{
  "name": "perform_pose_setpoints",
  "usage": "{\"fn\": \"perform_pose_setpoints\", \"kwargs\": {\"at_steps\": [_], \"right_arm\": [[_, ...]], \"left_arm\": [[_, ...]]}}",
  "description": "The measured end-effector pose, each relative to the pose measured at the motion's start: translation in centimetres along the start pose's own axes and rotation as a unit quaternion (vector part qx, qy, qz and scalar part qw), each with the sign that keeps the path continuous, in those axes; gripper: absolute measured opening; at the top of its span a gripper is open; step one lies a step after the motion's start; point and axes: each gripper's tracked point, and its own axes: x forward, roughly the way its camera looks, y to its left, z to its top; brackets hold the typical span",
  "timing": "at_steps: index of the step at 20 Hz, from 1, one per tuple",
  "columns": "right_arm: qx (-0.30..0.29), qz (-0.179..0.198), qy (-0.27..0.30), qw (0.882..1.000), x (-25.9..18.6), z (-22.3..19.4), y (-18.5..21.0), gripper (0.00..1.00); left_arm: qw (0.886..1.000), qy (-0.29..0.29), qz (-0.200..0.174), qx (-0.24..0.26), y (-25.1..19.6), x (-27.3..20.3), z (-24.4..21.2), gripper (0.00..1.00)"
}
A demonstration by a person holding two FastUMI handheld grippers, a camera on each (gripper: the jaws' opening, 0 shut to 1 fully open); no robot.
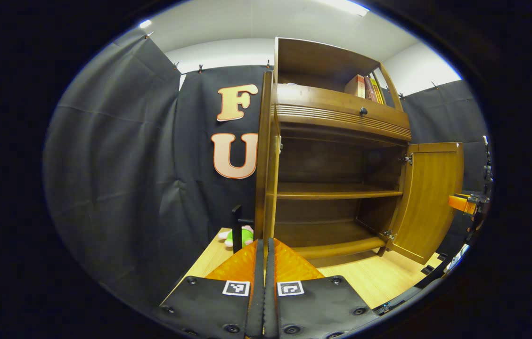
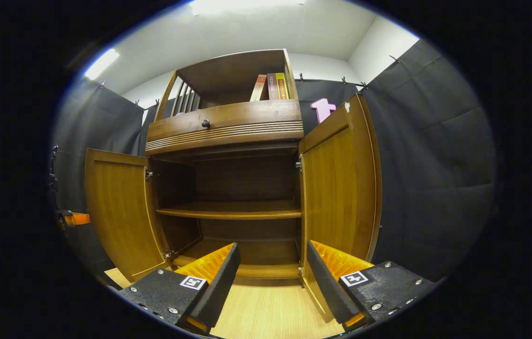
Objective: Open the right door of the double-door shoe cabinet with the right hand, and open the left door with the left hand.
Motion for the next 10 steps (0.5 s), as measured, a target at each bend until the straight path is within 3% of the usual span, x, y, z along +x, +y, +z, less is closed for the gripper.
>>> {"fn": "perform_pose_setpoints", "kwargs": {"at_steps": [3, 4, 6, 8, 9, 10], "right_arm": [[-0.002, -0.006, -0.001, 1.0, 0.2, 0.3, -0.6, 0.99], [-0.002, -0.008, 0.0, 1.0, 0.4, 0.3, -0.7, 1.0], [-0.004, -0.009, 0.001, 1.0, 0.5, 0.6, -1.0, 1.0], [-0.008, -0.012, -0.001, 1.0, 0.6, 0.8, -1.4, 0.99], [-0.008, -0.013, -0.002, 1.0, 0.7, 1.0, -1.5, 0.99], [-0.007, -0.014, -0.003, 1.0, 0.8, 1.2, -1.7, 0.88]], "left_arm": [[1.0, -0.017, -0.002, -0.002, -1.4, -0.2, 1.6, 0.08], [1.0, -0.021, -0.002, -0.001, -2.2, 0.0, 2.4, 0.04], [0.999, -0.033, 0.002, 0.015, -3.1, 0.1, 3.8, 0.08], [0.999, -0.037, -0.003, 0.027, -4.4, 0.2, 4.5, 0.12], [0.999, -0.036, -0.005, 0.032, -5.0, 0.3, 4.5, 0.26], [0.999, -0.033, -0.007, 0.035, -5.6, 0.6, 4.7, 0.29]]}}
